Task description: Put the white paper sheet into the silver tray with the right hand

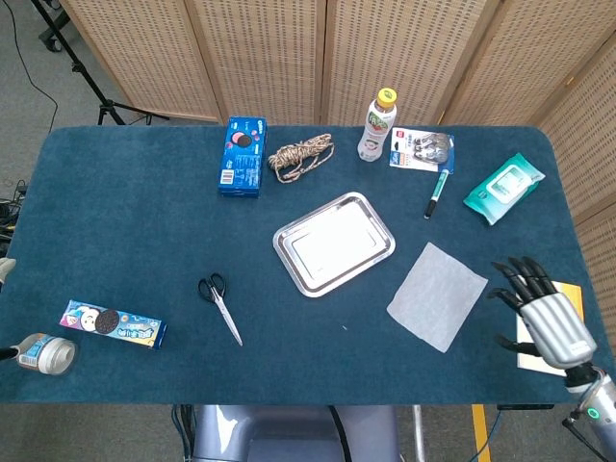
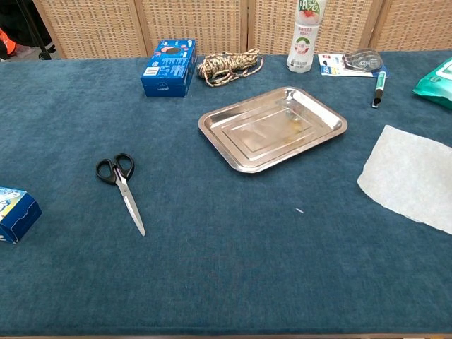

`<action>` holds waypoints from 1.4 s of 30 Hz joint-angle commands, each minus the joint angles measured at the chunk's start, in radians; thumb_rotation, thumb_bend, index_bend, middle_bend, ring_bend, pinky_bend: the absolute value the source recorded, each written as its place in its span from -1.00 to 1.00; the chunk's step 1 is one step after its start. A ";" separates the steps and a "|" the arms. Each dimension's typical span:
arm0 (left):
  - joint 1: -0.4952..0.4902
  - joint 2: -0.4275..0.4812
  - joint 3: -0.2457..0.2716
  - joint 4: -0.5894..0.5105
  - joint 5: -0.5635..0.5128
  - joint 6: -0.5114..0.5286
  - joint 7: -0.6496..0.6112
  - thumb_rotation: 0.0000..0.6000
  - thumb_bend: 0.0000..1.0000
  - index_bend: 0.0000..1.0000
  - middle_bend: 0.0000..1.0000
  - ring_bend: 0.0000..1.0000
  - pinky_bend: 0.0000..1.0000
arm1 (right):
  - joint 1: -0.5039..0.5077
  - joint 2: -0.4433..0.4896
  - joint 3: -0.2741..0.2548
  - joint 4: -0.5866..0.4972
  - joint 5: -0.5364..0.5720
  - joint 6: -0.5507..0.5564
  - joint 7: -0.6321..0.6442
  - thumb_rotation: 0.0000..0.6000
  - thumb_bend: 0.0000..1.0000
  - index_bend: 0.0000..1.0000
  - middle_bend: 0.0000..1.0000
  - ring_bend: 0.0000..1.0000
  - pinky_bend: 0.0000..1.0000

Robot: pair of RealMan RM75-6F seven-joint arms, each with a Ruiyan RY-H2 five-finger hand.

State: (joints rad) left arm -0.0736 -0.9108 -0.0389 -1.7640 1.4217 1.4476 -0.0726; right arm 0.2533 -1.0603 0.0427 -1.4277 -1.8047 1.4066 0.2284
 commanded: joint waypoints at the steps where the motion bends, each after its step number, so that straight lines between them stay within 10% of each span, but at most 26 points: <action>1: -0.002 0.003 -0.005 0.000 -0.011 -0.007 -0.004 1.00 -1.00 -1.00 -1.00 -1.00 -1.00 | 0.108 0.027 -0.006 -0.080 -0.035 -0.148 -0.101 1.00 -1.00 -0.30 -0.76 -1.00 -0.95; 20: -0.009 0.014 -0.010 0.003 -0.027 -0.032 -0.018 1.00 -1.00 -1.00 -1.00 -1.00 -1.00 | 0.376 -0.184 0.115 -0.169 0.287 -0.624 -0.501 1.00 -0.56 -0.26 -0.80 -1.00 -0.95; 42: -0.010 0.036 -0.012 0.008 -0.032 -0.053 -0.076 1.00 -1.00 -1.00 -1.00 -1.00 -1.00 | 0.535 -0.347 0.110 -0.102 0.700 -0.706 -0.874 1.00 -0.48 -0.19 -0.80 -1.00 -0.95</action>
State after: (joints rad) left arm -0.0833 -0.8758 -0.0511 -1.7560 1.3901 1.3959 -0.1472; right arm 0.7684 -1.3930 0.1672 -1.5353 -1.1437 0.6977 -0.6038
